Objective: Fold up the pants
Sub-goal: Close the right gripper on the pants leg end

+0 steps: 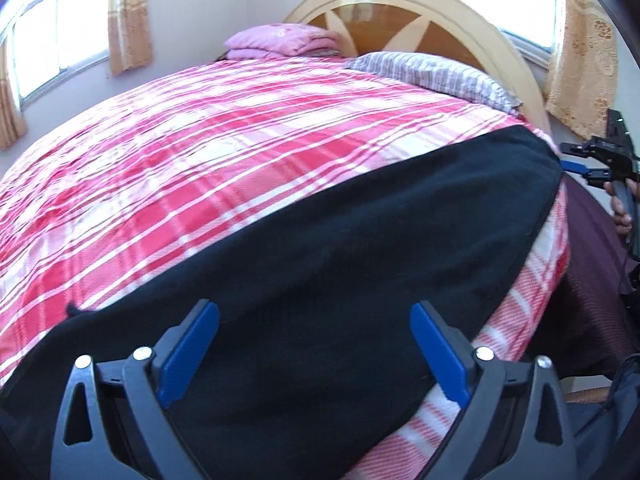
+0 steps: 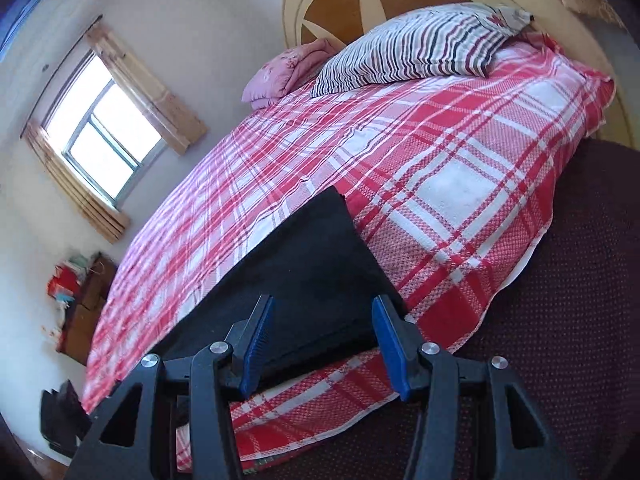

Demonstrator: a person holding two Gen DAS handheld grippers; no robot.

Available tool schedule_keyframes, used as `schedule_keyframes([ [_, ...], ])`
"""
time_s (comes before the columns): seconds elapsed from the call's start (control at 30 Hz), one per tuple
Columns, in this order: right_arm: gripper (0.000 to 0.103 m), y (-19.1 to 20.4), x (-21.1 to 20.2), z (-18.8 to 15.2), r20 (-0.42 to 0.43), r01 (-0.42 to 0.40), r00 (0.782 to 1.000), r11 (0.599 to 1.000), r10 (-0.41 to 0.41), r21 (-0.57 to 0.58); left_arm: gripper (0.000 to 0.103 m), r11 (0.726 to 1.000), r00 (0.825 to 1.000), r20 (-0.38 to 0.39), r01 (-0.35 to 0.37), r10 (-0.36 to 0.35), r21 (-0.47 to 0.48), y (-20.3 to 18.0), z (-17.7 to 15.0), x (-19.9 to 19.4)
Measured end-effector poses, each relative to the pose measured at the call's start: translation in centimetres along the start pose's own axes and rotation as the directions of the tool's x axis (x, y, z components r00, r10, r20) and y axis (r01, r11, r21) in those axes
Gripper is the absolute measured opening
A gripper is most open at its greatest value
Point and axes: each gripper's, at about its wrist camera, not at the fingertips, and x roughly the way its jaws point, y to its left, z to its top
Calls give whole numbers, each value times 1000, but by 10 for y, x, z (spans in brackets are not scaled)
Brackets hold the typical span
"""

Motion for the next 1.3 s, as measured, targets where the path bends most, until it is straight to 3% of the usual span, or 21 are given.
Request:
schedule_keyframes([
  [0.1, 52, -3, -4, 0, -9, 16, 1000, 1000, -16, 11, 100, 999, 999, -41, -7, 5, -34, 8, -8, 8],
  [0.23, 52, -26, -22, 6, 42, 16, 999, 994, -21, 109, 100, 999, 1000, -23, -10, 8, -46, 11, -12, 1],
  [0.37, 52, -45, -19, 6, 5, -16, 1000, 985, 16, 170, 100, 996, 1000, -7, -12, 11, -83, 18, -12, -3],
  [0.47, 52, -47, -10, 3, -17, -69, 997, 982, 73, 178, 100, 995, 1000, -12, -15, 14, -96, 21, -12, -1],
  [0.63, 52, -48, 5, -2, -64, -83, 993, 980, 96, 183, 100, 994, 999, -14, -33, 31, -106, 25, -15, -1],
  [0.73, 52, -46, 0, -1, -30, -156, 986, 966, 166, 207, 100, 992, 999, -14, -38, 37, -122, 31, -17, -2],
  [0.87, 52, -45, -4, -1, 6, -190, 981, 958, 193, 214, 100, 989, 999, -16, -32, 30, -144, 35, -19, -2],
  [1.07, 52, -40, -16, 0, -8, -148, 988, 969, 153, 197, 100, 990, 999, -24, -41, 38, -132, 33, -20, 0],
  [1.3, 52, -46, 6, -2, -20, -176, 983, 961, 184, 213, 100, 991, 999, -23, -43, 40, -127, 33, -20, 1],
])
